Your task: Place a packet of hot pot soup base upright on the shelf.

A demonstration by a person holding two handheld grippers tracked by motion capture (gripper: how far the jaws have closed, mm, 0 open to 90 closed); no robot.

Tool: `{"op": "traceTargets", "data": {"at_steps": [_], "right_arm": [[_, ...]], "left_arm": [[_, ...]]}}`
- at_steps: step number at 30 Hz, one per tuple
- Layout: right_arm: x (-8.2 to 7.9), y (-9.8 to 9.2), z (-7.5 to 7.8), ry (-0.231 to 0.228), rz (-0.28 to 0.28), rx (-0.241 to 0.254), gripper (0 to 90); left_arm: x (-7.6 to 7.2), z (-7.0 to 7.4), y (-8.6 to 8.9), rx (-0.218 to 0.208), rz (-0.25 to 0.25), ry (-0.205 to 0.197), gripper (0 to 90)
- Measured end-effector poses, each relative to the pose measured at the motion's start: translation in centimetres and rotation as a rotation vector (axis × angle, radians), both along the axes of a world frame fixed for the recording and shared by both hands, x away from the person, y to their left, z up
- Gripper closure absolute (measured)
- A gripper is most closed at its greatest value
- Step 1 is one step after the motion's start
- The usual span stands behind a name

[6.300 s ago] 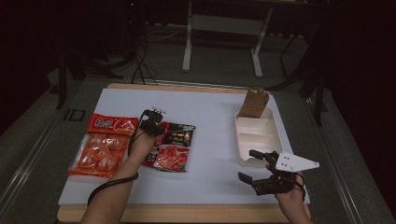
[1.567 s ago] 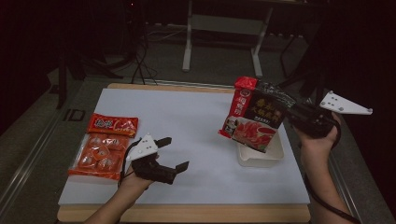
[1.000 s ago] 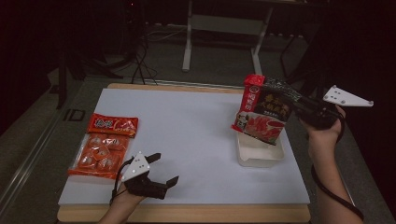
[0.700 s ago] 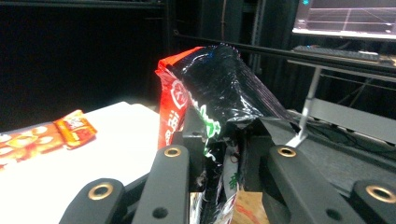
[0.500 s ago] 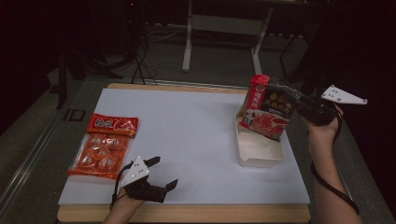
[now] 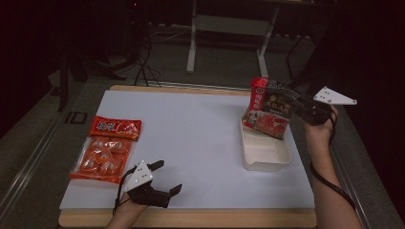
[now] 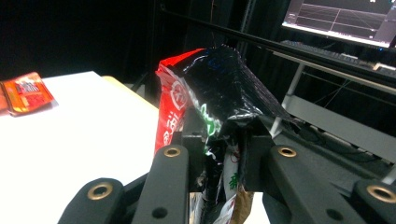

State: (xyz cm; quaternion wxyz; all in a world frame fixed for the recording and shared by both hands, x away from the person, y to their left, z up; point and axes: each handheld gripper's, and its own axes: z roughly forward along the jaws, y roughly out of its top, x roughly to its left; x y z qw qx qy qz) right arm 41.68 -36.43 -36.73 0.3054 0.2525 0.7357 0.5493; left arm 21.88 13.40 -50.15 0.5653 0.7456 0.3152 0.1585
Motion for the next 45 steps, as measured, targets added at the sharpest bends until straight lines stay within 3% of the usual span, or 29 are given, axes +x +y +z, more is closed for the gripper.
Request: {"op": "traceTargets", "data": {"at_steps": [2, 9, 16, 17, 23, 32, 36, 38, 42, 45], "right_arm": [[0.2, 0.4, -0.3, -0.004, -0.011, -0.021, 76.4], [0.7, 0.5, -1.2, 0.011, -0.004, -0.001, 76.2], [0.9, 0.4, -1.9, 0.053, 0.032, 0.009, 75.7], [0.9, 0.4, -2.1, 0.060, 0.044, 0.032, 75.4], [1.1, 1.0, -2.6, 0.087, 0.081, 0.026, 74.7], [1.0, 1.2, -3.4, 0.100, 0.097, 0.046, 74.2], [1.1, 1.4, -4.3, 0.139, 0.086, 0.025, 73.4], [1.0, 1.2, -4.9, 0.146, 0.081, 0.045, 72.3], [0.9, 0.9, -4.9, 0.175, 0.057, 0.067, 66.2], [0.6, 1.2, -4.4, 0.196, 0.028, 0.036, 63.7]], "left_arm": [[0.0, 0.0, 0.0, 0.003, -0.001, -0.005, 1.6], [0.0, 0.0, 0.0, 0.000, -0.004, -0.006, 1.6], [0.0, -0.1, -0.1, -0.003, -0.006, -0.002, 1.6], [0.0, -0.1, -0.1, -0.002, -0.006, -0.003, 1.6], [0.0, -0.2, -0.1, -0.002, -0.008, -0.003, 1.6], [-0.1, -0.2, -0.1, -0.001, -0.011, -0.009, 1.6], [-0.1, -0.2, -0.1, -0.001, -0.014, -0.008, 1.6], [-0.1, -0.2, -0.1, -0.003, -0.014, -0.009, 1.6], [0.0, -0.3, -0.1, 0.000, -0.015, -0.004, 1.6], [0.0, -0.3, -0.2, 0.002, -0.019, -0.004, 1.6]]}}
